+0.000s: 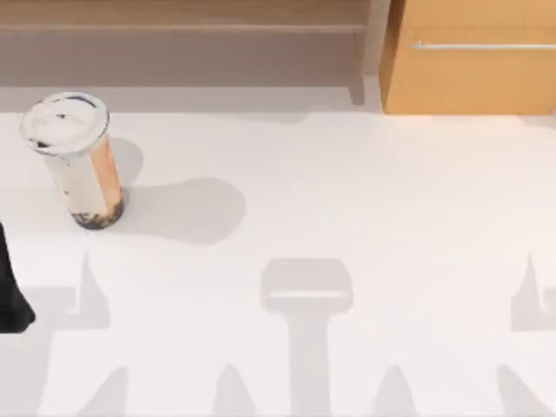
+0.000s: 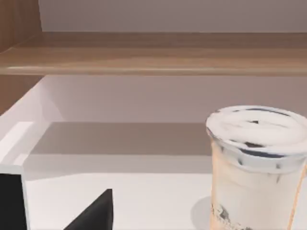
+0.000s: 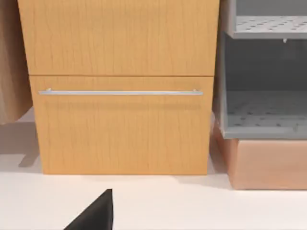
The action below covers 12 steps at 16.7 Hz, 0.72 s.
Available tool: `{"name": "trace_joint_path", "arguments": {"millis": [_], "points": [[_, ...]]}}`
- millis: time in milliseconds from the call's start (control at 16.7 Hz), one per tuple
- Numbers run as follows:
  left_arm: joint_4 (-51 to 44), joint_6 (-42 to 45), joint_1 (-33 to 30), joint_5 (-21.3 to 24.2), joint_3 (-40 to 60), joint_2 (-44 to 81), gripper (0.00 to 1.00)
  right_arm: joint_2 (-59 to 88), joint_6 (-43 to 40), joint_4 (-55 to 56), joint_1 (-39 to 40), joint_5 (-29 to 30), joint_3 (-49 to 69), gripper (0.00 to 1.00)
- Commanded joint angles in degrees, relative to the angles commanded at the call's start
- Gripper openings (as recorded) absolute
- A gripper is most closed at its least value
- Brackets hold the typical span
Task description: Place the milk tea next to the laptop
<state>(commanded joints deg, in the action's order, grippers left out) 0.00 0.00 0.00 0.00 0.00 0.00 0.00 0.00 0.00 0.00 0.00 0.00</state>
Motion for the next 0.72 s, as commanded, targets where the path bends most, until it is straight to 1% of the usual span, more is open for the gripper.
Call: {"name": "trace_joint_path", "arguments": {"millis": [180,300,480,720], "points": [[0.7,0.0,-0.2,-0.1,0.1,0.7,1.0,0.0,0.0,0.0,0.0,0.0,0.0,1.0],[3.7,-0.2,-0.8,-0.6,0.4,3.8,1.0,0.0,0.0,0.0,0.0,0.0,0.0,1.0],[12.2,-0.6,-2.7,-2.1,1.3,12.9,1.0,0.0,0.0,0.0,0.0,0.0,0.0,1.0],[28.0,-1.3,-5.9,-4.7,2.8,32.8,1.0,0.0,0.0,0.0,0.0,0.0,0.0,1.0]]}}
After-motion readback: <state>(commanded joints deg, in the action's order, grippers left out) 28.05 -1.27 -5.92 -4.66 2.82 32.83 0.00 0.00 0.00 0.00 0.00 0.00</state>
